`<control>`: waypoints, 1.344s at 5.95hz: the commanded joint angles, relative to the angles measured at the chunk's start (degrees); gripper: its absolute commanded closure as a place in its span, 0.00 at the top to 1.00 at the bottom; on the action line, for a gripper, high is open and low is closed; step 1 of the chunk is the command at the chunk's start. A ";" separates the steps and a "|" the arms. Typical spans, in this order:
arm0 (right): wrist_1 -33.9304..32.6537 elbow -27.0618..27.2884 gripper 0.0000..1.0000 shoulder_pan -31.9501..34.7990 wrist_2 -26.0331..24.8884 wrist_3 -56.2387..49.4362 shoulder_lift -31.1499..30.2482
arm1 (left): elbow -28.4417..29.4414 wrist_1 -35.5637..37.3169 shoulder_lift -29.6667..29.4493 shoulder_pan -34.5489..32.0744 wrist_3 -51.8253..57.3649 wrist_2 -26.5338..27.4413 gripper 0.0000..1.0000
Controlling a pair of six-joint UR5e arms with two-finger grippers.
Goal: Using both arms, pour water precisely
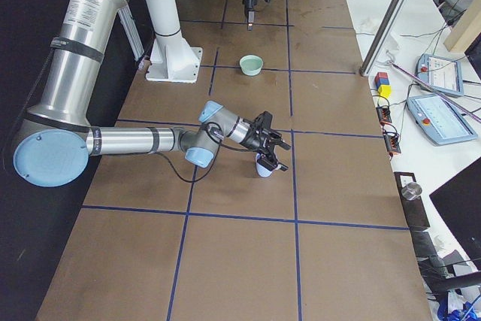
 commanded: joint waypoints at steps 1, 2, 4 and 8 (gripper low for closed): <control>-0.71 -0.13 1.00 14.20 20.59 -10.03 0.04 | 5.52 1.35 -6.01 2.25 -0.10 1.85 1.00; -2.98 -0.39 1.00 22.72 31.57 -17.93 -0.05 | 8.78 1.09 -8.22 2.52 -0.01 2.64 1.00; -21.63 0.83 1.00 43.28 60.57 -43.02 1.27 | 14.93 0.30 -11.12 4.72 -1.14 5.00 1.00; -55.18 5.10 1.00 46.80 74.48 -71.63 1.44 | 20.41 -2.87 -14.66 5.87 -3.44 6.43 0.93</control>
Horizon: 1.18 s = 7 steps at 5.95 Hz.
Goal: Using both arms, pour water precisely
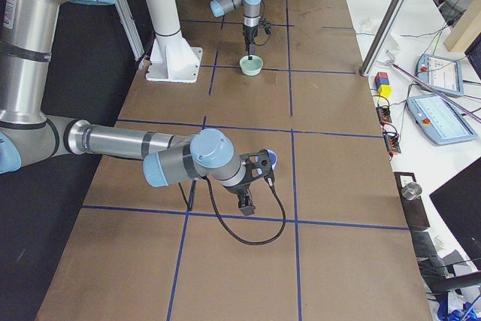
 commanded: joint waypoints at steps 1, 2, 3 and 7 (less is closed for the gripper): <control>-19.54 6.40 1.00 0.08 0.58 -12.53 1.40 | 0.49 -0.17 -0.25 0.15 -0.10 0.08 0.90; -24.69 6.70 1.00 0.00 0.40 -17.63 3.15 | 0.84 -0.78 -0.16 0.15 -0.10 0.87 0.85; -25.17 6.70 1.00 0.26 -0.56 -18.11 3.43 | 1.97 -2.62 -0.25 1.19 -0.27 2.09 0.73; -25.09 8.19 1.00 2.10 -3.81 -18.29 3.17 | 1.28 -2.46 0.28 0.85 0.17 2.10 0.00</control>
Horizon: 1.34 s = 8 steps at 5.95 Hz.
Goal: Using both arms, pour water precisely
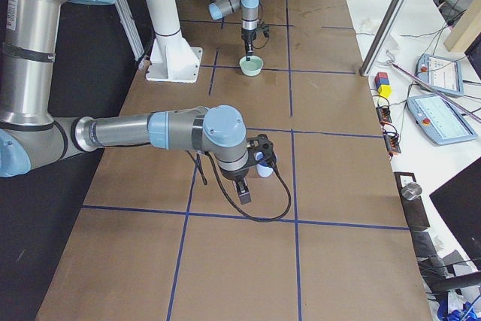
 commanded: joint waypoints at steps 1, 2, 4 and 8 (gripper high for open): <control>0.06 0.11 1.00 0.68 -1.02 -0.12 -0.24 | -1.50 0.16 0.37 -1.29 0.10 0.03 0.00; 0.06 0.11 1.00 1.11 -1.11 -2.21 -0.41 | -4.82 0.17 3.68 -1.82 0.18 -0.32 0.00; 0.06 0.19 1.00 1.73 -1.11 -2.32 -0.76 | -11.07 -0.18 9.32 -3.49 4.37 -0.41 0.00; 0.14 0.37 1.00 3.14 -1.11 -3.46 -0.85 | -14.79 -10.28 21.79 -9.27 10.00 -5.81 0.00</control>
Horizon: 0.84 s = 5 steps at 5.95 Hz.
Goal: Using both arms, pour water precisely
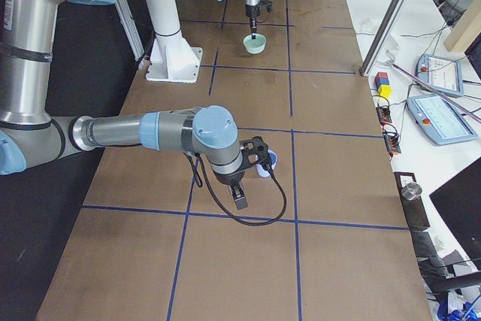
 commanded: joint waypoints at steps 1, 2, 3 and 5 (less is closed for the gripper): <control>0.05 0.06 1.00 0.61 0.00 -0.29 -0.14 | -0.17 -2.71 5.74 -4.88 6.13 -5.28 0.00; 0.05 0.06 1.00 0.70 0.00 -0.29 -0.32 | -0.17 -2.71 7.68 -6.65 8.34 -5.48 0.00; 0.05 0.15 1.00 0.88 0.00 -0.29 -0.41 | -0.17 -2.80 10.13 -8.32 12.02 -6.52 0.00; 0.05 0.41 1.00 0.97 0.00 -0.29 -0.76 | 0.44 -6.37 16.89 -15.16 19.66 -13.53 0.00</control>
